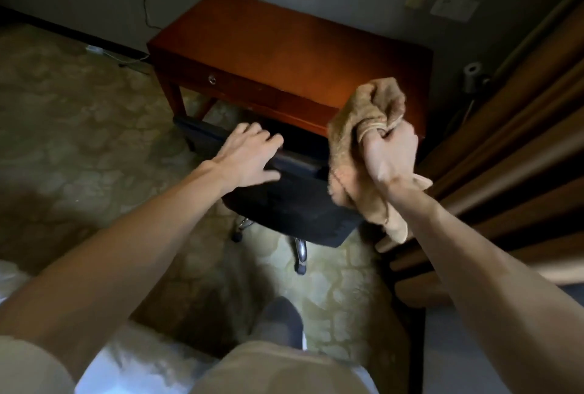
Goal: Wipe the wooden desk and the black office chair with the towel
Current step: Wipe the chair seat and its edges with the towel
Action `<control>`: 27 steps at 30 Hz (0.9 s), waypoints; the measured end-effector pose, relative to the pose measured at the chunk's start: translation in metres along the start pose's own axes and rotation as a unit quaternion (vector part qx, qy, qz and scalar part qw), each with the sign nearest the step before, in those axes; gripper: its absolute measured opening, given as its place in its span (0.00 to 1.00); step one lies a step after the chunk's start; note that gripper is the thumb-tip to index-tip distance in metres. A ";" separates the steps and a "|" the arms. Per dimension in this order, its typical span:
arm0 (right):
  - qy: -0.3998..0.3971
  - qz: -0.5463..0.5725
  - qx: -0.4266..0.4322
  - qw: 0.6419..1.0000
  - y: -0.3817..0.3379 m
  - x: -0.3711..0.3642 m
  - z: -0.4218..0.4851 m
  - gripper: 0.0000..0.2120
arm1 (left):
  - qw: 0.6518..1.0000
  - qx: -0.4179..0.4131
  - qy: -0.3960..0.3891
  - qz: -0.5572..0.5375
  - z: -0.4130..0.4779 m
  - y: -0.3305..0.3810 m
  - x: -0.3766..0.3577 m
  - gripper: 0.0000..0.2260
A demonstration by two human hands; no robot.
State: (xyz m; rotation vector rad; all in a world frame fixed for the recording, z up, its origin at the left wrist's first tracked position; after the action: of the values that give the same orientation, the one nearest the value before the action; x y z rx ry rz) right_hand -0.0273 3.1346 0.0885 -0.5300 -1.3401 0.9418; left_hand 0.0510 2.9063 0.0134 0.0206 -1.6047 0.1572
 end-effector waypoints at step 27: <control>-0.069 0.150 0.060 0.984 -0.342 -0.434 0.058 0.17 | 0.631 0.176 -0.078 -0.752 0.005 -0.478 0.028 0.17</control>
State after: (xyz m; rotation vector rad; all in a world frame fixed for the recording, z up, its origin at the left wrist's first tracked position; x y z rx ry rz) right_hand 0.0252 2.5822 0.1210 -0.5910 -1.3390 1.3187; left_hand 0.0981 2.4349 0.0836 1.6771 -1.2167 -0.8734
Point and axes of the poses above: each hand's wrist, its own z-axis towards the middle knuckle, its own x-axis out of the back of the hand, y = z × x, the point moved 4 cm from there along z, towards the middle knuckle, and after that the axes turned 7 degrees about x, right-handed, at the moved point
